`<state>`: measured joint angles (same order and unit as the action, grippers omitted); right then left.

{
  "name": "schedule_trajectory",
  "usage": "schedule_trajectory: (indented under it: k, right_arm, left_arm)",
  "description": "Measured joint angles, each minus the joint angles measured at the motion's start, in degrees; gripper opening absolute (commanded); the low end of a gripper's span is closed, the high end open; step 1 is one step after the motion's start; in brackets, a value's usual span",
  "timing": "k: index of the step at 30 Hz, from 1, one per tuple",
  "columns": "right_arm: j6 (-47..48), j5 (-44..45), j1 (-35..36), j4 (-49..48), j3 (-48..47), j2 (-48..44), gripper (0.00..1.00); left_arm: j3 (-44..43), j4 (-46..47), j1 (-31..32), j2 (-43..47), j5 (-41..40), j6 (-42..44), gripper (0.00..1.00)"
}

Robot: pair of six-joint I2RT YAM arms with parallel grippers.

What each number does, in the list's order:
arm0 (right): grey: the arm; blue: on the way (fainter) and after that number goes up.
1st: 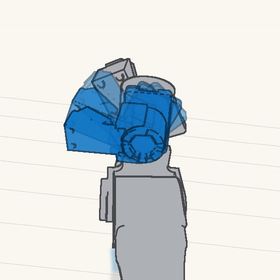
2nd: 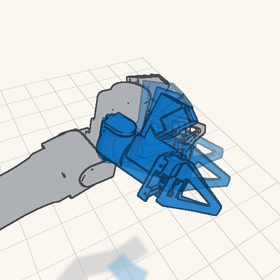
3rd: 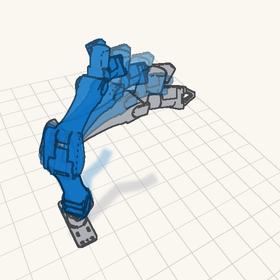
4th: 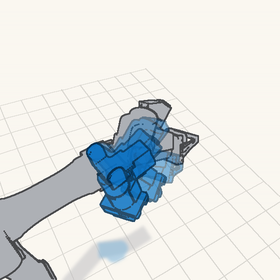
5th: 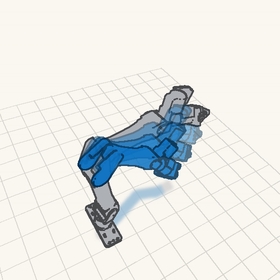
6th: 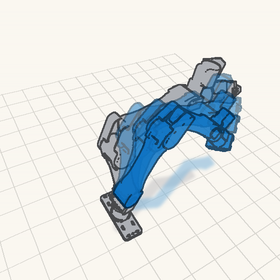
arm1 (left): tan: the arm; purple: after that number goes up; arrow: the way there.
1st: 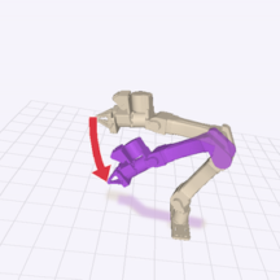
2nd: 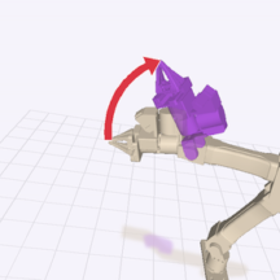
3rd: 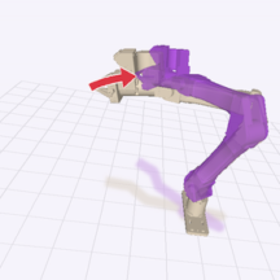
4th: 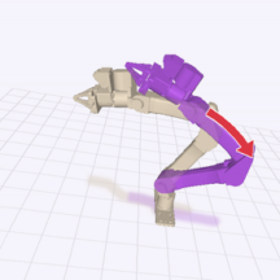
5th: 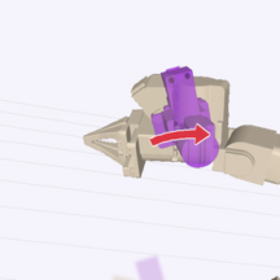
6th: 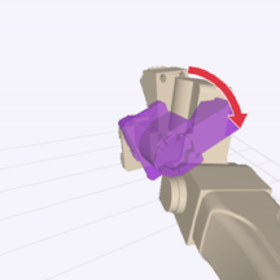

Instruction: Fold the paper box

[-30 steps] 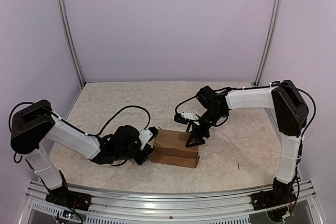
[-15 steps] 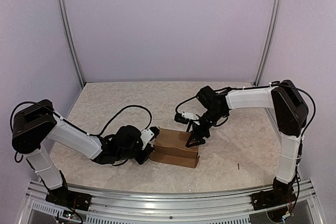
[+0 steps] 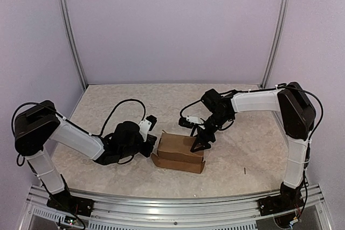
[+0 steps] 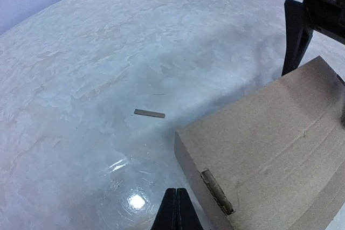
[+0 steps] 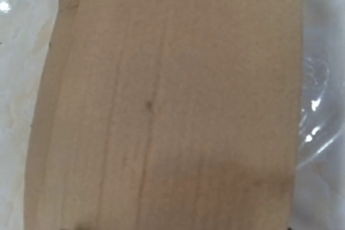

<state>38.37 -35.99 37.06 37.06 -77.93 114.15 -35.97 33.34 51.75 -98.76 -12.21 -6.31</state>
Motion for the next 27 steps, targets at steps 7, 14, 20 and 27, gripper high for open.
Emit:
schedule_trajectory:
  k: [7, 14, 20, 27]
  right_arm:
    - [0.4, -0.3, 0.0, 0.0, 0.0, 0.1, 0.80]
    - [0.3, -0.5, 0.1, 0.7, -0.3, 0.1, 0.87]
    - [-0.2, -0.2, 0.3, 5.2, -0.8, 0.0, 1.00]
    - [-0.3, 3.3, -0.2, 9.4, -1.3, -2.7, 1.00]
  left_arm:
    - [3.9, 1.2, -1.0, 3.7, 1.3, -2.7, 0.19]
    - [6.6, -6.1, 1.8, 13.9, -2.3, -4.8, 0.46]
    - [6.6, -15.9, 5.8, 20.5, -2.9, -12.0, 0.51]
    - [6.4, -24.1, 9.1, 20.3, 1.5, -23.0, 0.46]
